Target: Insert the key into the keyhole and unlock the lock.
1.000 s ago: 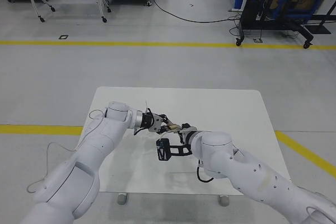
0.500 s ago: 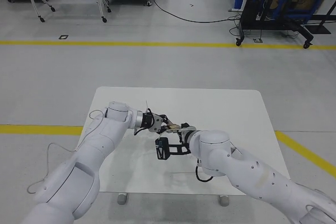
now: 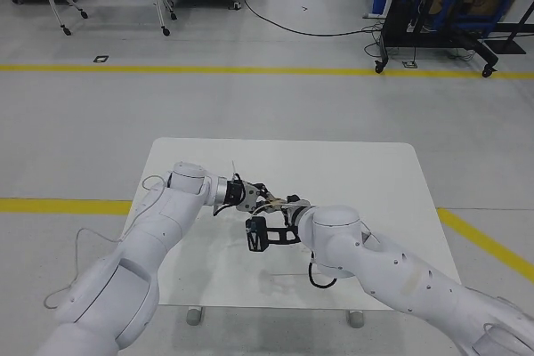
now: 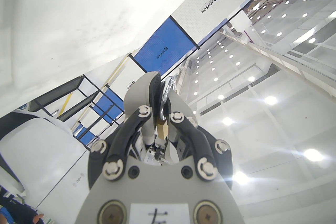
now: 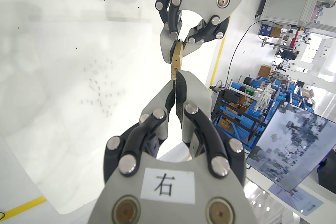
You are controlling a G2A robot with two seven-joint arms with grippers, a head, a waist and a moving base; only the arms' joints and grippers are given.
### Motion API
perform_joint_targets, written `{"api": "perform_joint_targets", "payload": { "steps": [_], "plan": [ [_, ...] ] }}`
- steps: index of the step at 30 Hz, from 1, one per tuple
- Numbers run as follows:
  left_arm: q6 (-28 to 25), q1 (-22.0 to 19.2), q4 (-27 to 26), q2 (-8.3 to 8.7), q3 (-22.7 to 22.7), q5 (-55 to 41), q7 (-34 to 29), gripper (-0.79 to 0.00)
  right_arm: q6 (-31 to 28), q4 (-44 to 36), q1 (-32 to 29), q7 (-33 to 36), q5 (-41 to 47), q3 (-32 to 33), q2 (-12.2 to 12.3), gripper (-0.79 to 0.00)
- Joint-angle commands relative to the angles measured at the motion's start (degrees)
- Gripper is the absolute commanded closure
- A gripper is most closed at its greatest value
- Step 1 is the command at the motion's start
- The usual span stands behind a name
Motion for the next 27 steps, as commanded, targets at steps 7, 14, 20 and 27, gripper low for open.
{"api": "perform_joint_targets", "payload": {
  "steps": [7, 14, 20, 27],
  "plan": [
    [0.2, 0.1, 0.0, -0.10, -0.3, 0.2, -0.4, 0.000, 0.6, -0.3, -0.2, 0.5, -0.8, -0.3, -0.1, 0.000],
    [0.5, 0.1, -0.1, -0.18, -0.3, 0.6, -2.2, 0.000, 0.9, 0.5, 0.0, 0.9, -1.7, -1.0, -0.6, 0.000],
    [0.3, 0.0, 0.1, -0.24, -0.4, 0.9, -2.6, 0.000, 1.2, 1.3, 0.3, 1.2, -1.9, -1.4, -1.1, 0.000],
    [0.0, -0.1, 0.5, -0.25, -1.0, 0.6, -2.3, 0.000, 2.1, -0.8, -0.6, 0.1, -0.3, 0.3, -1.4, -0.785]
  ]
}}
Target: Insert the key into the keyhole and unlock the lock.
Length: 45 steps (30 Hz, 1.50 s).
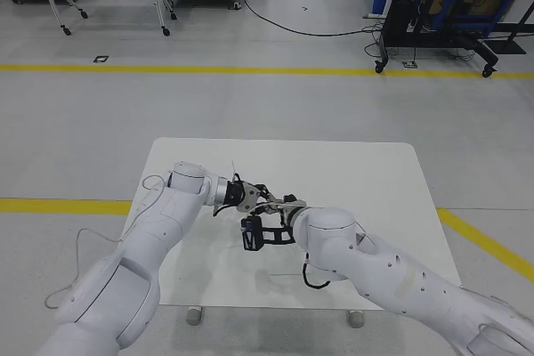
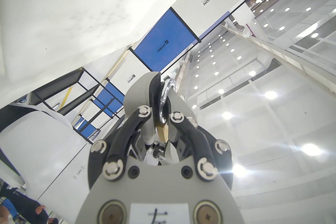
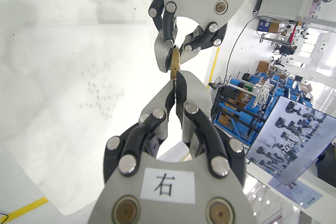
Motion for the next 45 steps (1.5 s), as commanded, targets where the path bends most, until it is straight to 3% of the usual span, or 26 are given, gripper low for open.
{"api": "perform_joint_targets", "payload": {
  "steps": [1, 8, 20, 22, 25, 26, 27, 28, 29, 31, 35, 40, 45],
  "plan": [
    [-0.1, 0.0, 0.1, 0.00, -0.3, -0.3, 0.5, 0.000, 0.0, -1.0, -0.6, -0.8, 1.1, 1.2, 0.2, -0.785],
    [-1.2, 0.1, 0.0, 0.12, -1.2, -0.9, 1.1, 0.000, 6.5, -8.4, -7.3, -11.0, 4.6, 10.4, 1.8, -0.785],
    [-6.2, 0.4, -1.2, 0.24, -3.4, -2.1, 7.0, 0.000, 6.5, -8.4, -7.3, -11.0, 4.6, 10.4, 1.8, -0.785],
    [-7.6, 0.4, -1.4, 0.37, -4.1, -2.7, 7.4, 0.000, 6.5, -7.4, -9.3, -18.4, 13.0, 12.9, 1.9, -0.785],
    [-9.3, 0.5, -1.6, 0.64, -5.1, -3.4, 7.6, 0.000, -0.4, -2.7, -11.6, -27.2, 28.7, 20.4, 2.9, -0.785],
    [-9.9, 0.5, -1.7, 0.74, -5.5, -3.7, 7.7, 0.000, -3.9, -0.6, -12.4, -29.9, 34.5, 23.0, 3.3, -0.686],
    [-10.5, 0.6, -1.9, 0.83, -5.8, -3.9, 7.6, 0.000, -7.7, 2.1, -13.3, -33.0, 41.0, 25.5, 3.7, -0.480],
    [-10.8, 0.7, -2.0, 0.93, -6.1, -4.0, 7.6, 0.000, -12.1, 4.6, -14.1, -34.9, 46.4, 27.5, 4.1, -0.185],
    [-11.2, 0.8, -2.1, 1.01, -6.3, -4.0, 7.7, 0.000, -15.9, 7.2, -14.7, -36.0, 51.0, 29.1, 4.5, 0.000],
    [-12.1, 1.0, -2.6, 1.16, -6.6, -4.0, 7.9, 0.000, -22.4, 11.2, -15.7, -37.0, 58.9, 30.5, 5.1, 0.000],
    [-14.0, 1.5, -3.5, 1.48, -7.6, -4.2, 8.2, 0.000, -22.6, 13.8, -15.8, -33.0, 70.8, 28.5, 6.4, 0.000],
    [-17.0, 2.2, -5.3, 1.84, -8.2, -3.3, 9.0, 0.000, -20.7, 17.0, -13.4, -25.7, 73.0, 25.8, 7.0, 0.000],
    [-17.8, 3.2, -7.1, 2.08, -8.0, -1.8, 7.6, 0.000, -15.2, 20.1, -10.5, -26.9, 70.3, 23.5, 6.2, 0.000]
  ]
}}
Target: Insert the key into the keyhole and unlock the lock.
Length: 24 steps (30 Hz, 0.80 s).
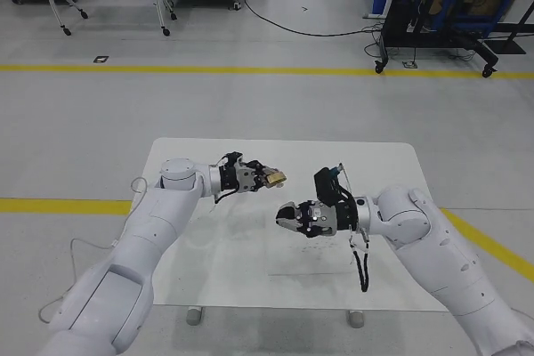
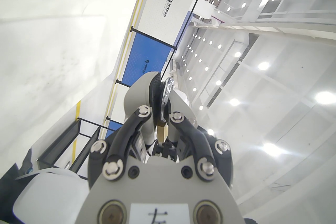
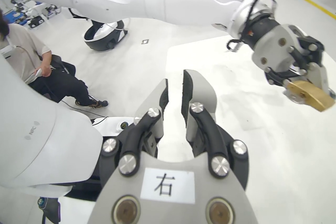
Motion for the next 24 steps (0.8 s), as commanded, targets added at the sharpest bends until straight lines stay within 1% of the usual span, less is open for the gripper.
{"api": "perform_joint_targets", "payload": {
  "steps": [1, 10, 13, 16, 20, 22, 24],
  "plan": [
    [0.1, 0.3, -0.5, 0.07, -0.1, 0.0, -0.5, 0.000, 1.6, 1.2, 1.1, -0.8, -2.0, -0.9, -0.3, 0.000],
    [0.0, 0.9, -2.3, 0.20, 0.4, 2.0, -3.1, 0.000, 7.7, 4.8, 3.7, -6.3, -8.9, -3.8, -1.7, 0.000],
    [-0.7, 1.0, -2.6, 0.26, 0.4, 2.4, -3.7, 0.000, 9.9, 5.9, 4.6, -6.8, -10.0, -4.5, -2.1, 0.000],
    [-1.6, 1.2, -2.9, 0.33, 0.0, 2.2, -3.9, 0.000, 10.8, 7.0, 5.5, -6.3, -9.9, -5.1, -2.3, 0.000],
    [-3.0, 1.5, -3.1, 0.46, -1.1, 1.0, -3.4, 0.000, 10.4, 7.1, 6.2, -6.2, -9.2, -5.4, -2.5, 0.000],
    [-4.2, 1.8, -3.2, 0.51, -2.2, -0.8, -2.1, 0.000, 7.9, 5.9, 5.9, -7.7, -9.6, -4.7, -2.4, 0.000],
    [-5.1, 2.1, -3.6, 0.58, -2.9, -1.6, -1.2, 0.000, 6.4, 4.6, 5.3, -9.5, -12.1, -3.4, -2.1, 0.000]
  ]
}}
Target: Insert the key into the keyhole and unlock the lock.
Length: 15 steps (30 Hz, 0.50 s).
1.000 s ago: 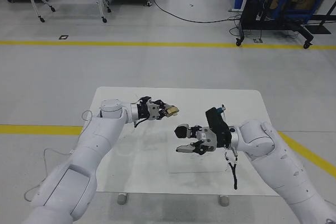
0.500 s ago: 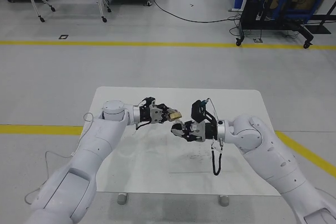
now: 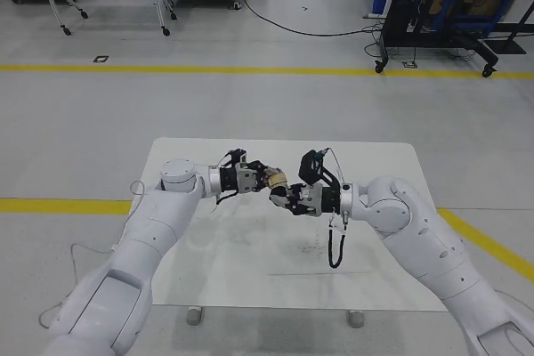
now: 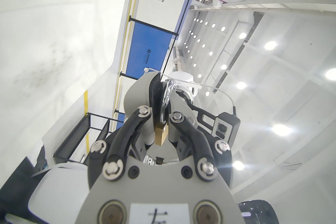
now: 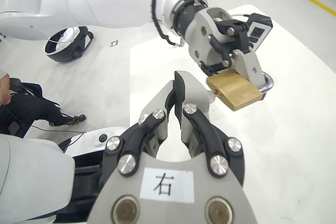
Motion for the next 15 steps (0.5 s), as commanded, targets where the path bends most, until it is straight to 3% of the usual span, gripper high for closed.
{"api": "perform_joint_targets", "payload": {
  "steps": [1, 3, 5, 10, 15],
  "plan": [
    [-1.1, 0.3, -0.3, 0.08, -0.9, -1.2, 1.2, 0.000, -1.1, -1.9, -0.8, -2.2, -3.6, 1.6, 0.3, -0.062],
    [-2.2, 0.7, -0.7, 0.15, -1.8, -2.1, 2.6, 0.000, -0.6, -4.6, -2.0, -5.0, -9.2, 3.3, 0.7, -0.215],
    [-4.1, 1.1, -1.1, 0.28, -2.5, -1.9, 5.7, 0.000, 1.5, -7.3, -3.6, -8.1, -15.8, 4.9, 0.9, -0.243],
    [-6.4, 2.2, -3.3, 0.52, -2.7, 0.6, 10.7, 0.000, 11.9, -13.5, -7.4, -12.1, -34.8, 5.1, 1.1, -0.142],
    [-4.4, 2.9, -4.7, 0.57, -2.6, 1.6, 11.7, 0.000, 25.5, -18.2, -8.6, -7.4, -56.2, -0.7, 0.2, -0.191]
  ]
}}
